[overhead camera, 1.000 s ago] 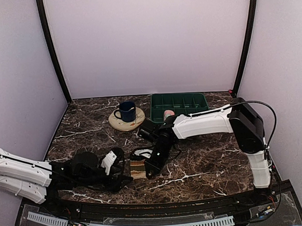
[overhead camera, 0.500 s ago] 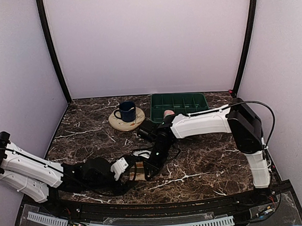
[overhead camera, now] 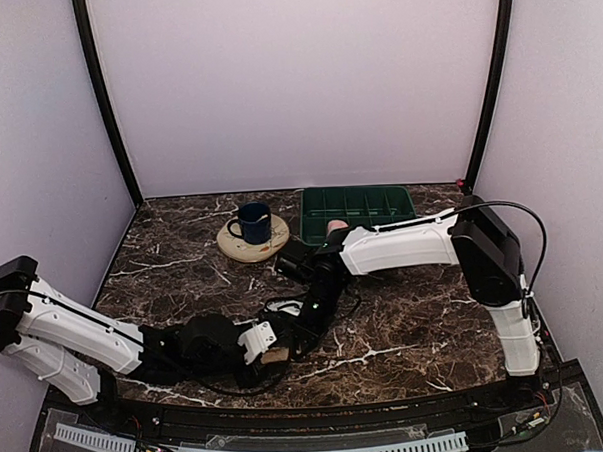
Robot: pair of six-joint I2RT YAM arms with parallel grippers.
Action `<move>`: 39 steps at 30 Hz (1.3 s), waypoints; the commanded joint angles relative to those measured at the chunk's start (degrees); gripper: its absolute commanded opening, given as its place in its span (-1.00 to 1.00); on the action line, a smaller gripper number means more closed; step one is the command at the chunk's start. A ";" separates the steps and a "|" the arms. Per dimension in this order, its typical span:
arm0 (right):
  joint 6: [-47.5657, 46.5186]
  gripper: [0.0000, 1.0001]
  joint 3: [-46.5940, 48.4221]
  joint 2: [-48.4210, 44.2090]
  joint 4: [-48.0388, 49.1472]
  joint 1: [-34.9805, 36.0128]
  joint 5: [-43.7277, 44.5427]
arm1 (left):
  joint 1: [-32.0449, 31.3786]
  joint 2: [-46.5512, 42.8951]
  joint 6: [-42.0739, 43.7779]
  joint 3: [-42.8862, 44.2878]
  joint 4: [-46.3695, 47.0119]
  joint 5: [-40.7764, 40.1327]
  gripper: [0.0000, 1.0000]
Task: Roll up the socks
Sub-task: Roll the sock at the center of the board.
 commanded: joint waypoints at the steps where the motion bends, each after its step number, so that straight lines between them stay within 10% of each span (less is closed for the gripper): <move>1: -0.66 -1.00 1.93 0.67 -1.23 -0.44 -1.14 | -0.50 1.26 1.81 1.59 0.14 -0.41 0.25; 39: -0.54 -1.00 1.75 0.58 -1.35 -0.55 -2.25 | -1.02 6.45 0.23 4.34 -4.01 -2.13 -1.00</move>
